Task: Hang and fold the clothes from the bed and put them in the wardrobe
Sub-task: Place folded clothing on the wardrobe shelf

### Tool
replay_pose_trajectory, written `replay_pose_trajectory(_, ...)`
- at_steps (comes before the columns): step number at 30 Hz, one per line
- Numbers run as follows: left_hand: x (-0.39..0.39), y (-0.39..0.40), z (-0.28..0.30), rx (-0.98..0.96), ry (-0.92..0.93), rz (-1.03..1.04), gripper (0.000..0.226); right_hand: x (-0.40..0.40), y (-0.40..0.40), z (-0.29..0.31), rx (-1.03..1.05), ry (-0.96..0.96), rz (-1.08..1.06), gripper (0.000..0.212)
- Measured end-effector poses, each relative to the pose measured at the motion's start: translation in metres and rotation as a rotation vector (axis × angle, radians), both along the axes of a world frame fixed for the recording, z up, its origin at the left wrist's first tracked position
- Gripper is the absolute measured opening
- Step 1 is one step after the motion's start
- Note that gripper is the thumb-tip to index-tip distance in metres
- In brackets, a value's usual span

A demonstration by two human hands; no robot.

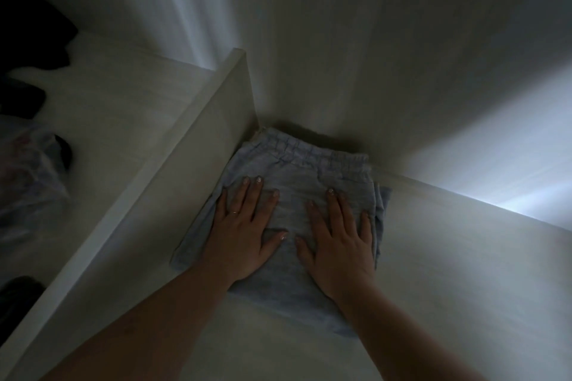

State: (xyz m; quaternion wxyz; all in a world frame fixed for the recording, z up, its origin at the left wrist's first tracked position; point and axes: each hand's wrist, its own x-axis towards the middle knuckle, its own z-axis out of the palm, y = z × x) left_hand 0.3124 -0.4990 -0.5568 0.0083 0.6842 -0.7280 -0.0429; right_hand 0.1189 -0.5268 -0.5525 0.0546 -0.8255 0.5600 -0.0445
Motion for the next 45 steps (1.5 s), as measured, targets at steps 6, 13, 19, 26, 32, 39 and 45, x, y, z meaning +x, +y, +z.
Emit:
replay_pose_trajectory(6,0.003,-0.017,-0.003,0.002,0.002,-0.011,0.077,0.002,-0.016,0.000,-0.003,0.000,-0.005,0.067)
replay_pose_trajectory(13,0.001,-0.020,-0.004,-0.058,0.024,-0.007,0.074,0.003,-0.019,0.000,-0.027,0.003,-0.009,0.066)
replay_pose_trajectory(19,0.002,-0.024,-0.004,-0.040,0.072,0.013,0.078,0.000,-0.027,0.002,0.055,0.001,0.019,0.074)
replay_pose_trajectory(26,-0.007,-0.009,0.064,-0.040,0.816,0.399,0.035,-0.005,-0.034,0.079,0.356,-0.299,-0.073,0.061)
replay_pose_trajectory(32,-0.014,0.046,0.139,-0.048,1.222,0.771,0.002,-0.010,0.040,0.159,0.343,-0.717,-0.082,0.044)
replay_pose_trajectory(39,-0.036,0.140,0.249,-0.269,1.561,0.814,0.020,0.001,0.118,0.237,0.395,-1.033,0.027,0.037)
replay_pose_trajectory(45,-0.065,0.276,0.334,-0.506,1.376,0.799,0.009,0.000,0.206,0.312,0.517,-1.180,0.283,0.028)
